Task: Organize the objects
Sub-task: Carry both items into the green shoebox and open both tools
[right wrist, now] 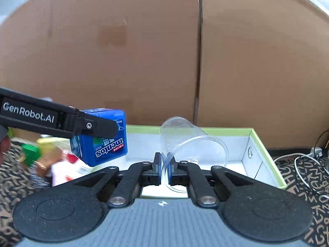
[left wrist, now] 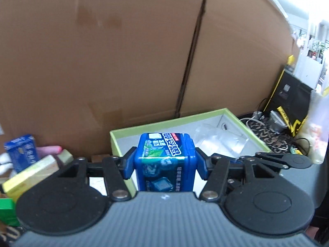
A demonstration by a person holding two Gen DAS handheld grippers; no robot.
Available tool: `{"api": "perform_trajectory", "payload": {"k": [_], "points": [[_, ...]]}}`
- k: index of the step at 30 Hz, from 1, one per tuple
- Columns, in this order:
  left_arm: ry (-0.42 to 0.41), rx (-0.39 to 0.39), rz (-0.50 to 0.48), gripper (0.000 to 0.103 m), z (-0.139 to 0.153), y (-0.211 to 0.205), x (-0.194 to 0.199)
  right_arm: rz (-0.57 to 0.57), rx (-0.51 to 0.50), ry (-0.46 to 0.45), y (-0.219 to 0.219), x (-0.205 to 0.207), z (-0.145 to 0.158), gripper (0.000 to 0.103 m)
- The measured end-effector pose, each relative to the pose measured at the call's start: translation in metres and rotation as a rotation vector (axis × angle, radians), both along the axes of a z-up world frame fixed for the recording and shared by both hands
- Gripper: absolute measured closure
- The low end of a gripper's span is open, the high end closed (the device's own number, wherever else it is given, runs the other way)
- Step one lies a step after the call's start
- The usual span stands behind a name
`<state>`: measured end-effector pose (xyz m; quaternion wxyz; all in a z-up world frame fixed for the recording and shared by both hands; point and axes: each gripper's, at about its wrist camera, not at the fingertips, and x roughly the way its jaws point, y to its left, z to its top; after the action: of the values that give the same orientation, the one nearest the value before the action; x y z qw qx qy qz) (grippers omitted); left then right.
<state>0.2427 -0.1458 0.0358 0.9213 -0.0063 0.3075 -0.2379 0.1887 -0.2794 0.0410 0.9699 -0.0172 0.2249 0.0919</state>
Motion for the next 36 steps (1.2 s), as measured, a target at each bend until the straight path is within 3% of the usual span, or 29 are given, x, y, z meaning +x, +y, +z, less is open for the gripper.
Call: {"api": "perform_trajectory", "payload": {"k": [10,11,12,13,14,17,21,23,27,30,36], "points": [[0.066,0.001,-0.017,0.045,-0.036,-0.013,0.032,0.015,0.016,0.187,-0.010,0.058,-0.034,0.095],[0.059,-0.003,-0.021,0.045,-0.038,-0.013,0.033,0.012,0.004,0.194,-0.010,0.059,-0.036,0.094],[0.046,-0.008,-0.023,0.035,-0.038,-0.012,0.032,0.011,-0.004,0.202,-0.011,0.062,-0.037,0.093],[0.040,-0.009,-0.019,0.027,-0.036,-0.012,0.030,0.013,-0.015,0.216,-0.009,0.065,-0.037,0.086],[0.022,-0.012,-0.008,0.012,-0.033,-0.010,0.027,0.017,-0.026,0.230,-0.009,0.066,-0.039,0.072],[-0.048,-0.040,-0.008,0.000,-0.016,0.000,0.012,0.015,-0.057,0.233,-0.012,0.059,-0.034,0.038],[-0.094,-0.068,-0.009,0.000,0.009,0.015,-0.015,-0.007,-0.102,0.167,-0.020,0.030,-0.009,0.034],[-0.105,-0.080,0.004,0.000,0.020,0.023,-0.031,-0.023,-0.090,0.118,-0.024,0.008,0.006,0.025],[-0.143,-0.090,0.029,0.000,0.032,0.040,-0.071,-0.033,-0.039,0.018,-0.028,-0.046,0.027,0.020],[-0.181,-0.058,0.070,0.000,0.032,0.056,-0.106,-0.024,-0.029,-0.051,-0.021,-0.080,0.030,0.015],[-0.177,-0.016,0.153,0.000,0.017,0.092,-0.158,0.015,-0.004,-0.120,0.007,-0.121,0.019,0.009]]}}
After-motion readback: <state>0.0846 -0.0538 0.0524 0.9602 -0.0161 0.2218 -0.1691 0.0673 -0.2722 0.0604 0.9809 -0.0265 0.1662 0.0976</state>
